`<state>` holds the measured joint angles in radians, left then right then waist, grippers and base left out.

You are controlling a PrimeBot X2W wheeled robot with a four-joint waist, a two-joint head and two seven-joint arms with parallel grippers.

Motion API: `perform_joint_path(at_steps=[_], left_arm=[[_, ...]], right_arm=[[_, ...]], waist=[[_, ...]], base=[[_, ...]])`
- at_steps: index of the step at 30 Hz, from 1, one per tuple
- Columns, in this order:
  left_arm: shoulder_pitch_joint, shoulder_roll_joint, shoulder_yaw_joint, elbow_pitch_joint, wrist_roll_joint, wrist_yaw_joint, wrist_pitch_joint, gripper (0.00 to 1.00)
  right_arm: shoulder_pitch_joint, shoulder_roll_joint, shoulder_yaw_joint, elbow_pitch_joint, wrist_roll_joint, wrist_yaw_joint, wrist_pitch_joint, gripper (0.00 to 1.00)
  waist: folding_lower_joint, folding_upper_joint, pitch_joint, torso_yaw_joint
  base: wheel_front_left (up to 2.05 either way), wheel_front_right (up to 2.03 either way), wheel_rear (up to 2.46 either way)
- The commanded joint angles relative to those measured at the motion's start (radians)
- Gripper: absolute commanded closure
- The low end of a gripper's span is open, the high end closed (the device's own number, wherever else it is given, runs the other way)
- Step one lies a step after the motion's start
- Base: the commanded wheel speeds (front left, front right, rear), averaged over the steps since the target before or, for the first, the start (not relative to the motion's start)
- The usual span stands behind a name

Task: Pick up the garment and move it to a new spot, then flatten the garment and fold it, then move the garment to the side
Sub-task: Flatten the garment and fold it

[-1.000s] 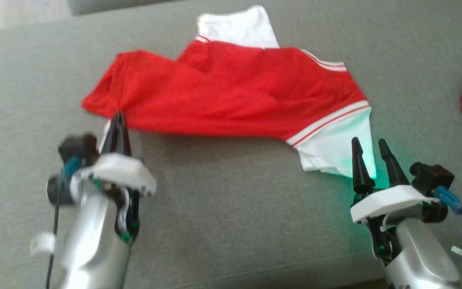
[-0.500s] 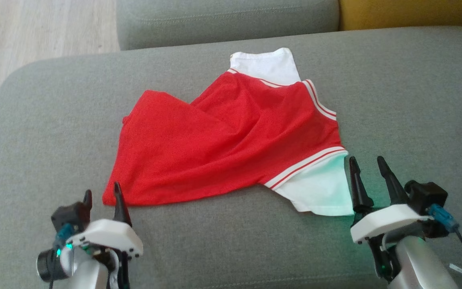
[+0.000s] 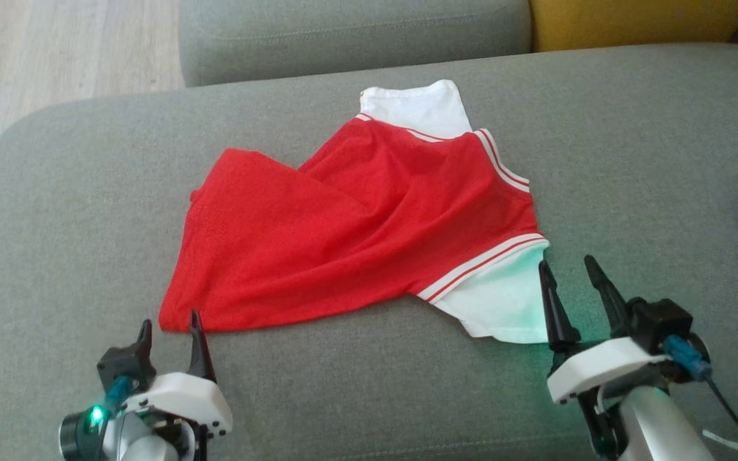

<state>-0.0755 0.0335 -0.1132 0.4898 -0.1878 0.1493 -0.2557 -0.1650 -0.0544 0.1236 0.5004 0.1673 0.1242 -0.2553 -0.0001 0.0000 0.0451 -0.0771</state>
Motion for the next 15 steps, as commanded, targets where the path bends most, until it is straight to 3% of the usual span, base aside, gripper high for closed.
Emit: perform_joint_path(at_steps=[1,13,14,15], left_arm=[[-0.037,0.017,0.029,-0.030,-0.004,-0.002,-0.006,0.00],[-0.059,0.017,-0.026,-0.013,-0.042,-0.007,-0.006,0.00],[-0.060,0.017,-0.029,-0.012,-0.045,-0.006,-0.006,0.00],[-0.060,0.017,-0.031,-0.012,-0.048,-0.006,-0.006,0.00]], right_arm=[[-0.012,0.004,0.019,-0.010,-0.005,0.007,-0.006,0.00],[-0.046,0.004,-0.008,0.291,-0.076,0.007,-0.006,0.00],[-0.054,0.004,-0.008,0.310,-0.073,0.007,-0.006,0.07],[-0.062,0.004,-0.006,0.326,-0.076,0.007,-0.006,0.29]], waist=[[0.0001,0.0000,0.009,0.004],[0.0001,0.0000,0.052,0.029],[0.0001,0.0000,0.053,0.029],[0.0001,0.0000,0.054,0.030]], base=[[0.00,0.00,0.00],[0.00,0.00,0.00],[0.00,0.00,0.00],[0.00,0.00,0.00]])
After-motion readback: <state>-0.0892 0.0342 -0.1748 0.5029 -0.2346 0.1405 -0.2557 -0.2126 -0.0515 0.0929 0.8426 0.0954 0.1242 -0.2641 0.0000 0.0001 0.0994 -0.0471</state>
